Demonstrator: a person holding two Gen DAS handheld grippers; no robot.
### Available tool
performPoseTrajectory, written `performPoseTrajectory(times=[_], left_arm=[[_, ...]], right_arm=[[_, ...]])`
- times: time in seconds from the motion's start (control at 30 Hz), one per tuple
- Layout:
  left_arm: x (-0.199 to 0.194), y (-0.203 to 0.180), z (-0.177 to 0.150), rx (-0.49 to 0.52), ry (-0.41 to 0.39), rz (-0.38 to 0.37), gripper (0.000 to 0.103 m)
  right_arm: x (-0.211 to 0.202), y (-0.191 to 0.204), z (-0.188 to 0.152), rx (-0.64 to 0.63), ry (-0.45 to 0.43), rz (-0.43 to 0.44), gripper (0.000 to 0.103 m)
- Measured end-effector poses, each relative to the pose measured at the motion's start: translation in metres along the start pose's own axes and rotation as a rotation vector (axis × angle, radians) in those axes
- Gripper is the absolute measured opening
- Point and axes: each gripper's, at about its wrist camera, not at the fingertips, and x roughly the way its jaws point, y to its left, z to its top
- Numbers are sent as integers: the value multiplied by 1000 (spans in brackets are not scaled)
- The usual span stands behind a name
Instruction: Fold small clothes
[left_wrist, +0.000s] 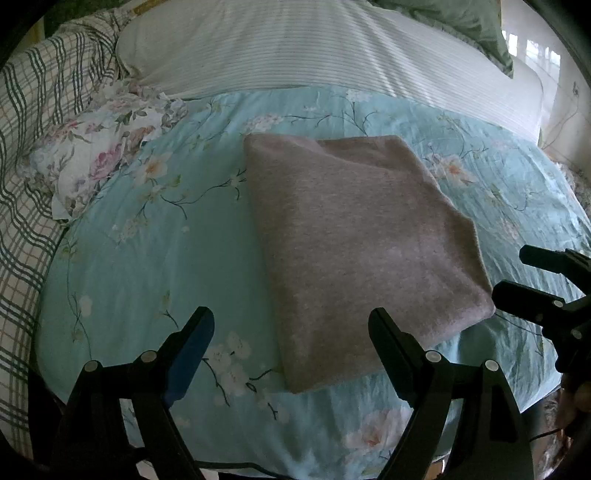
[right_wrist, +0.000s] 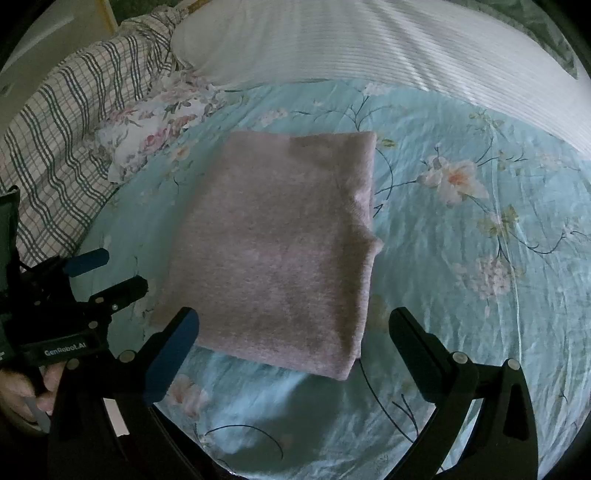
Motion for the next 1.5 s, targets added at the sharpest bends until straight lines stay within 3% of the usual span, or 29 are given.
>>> performPoseTrajectory(times=[1.5], left_arm=[[-1, -1, 2, 10, 0, -7, 86]], right_arm=[[0, 3, 3, -3, 0, 0, 102]])
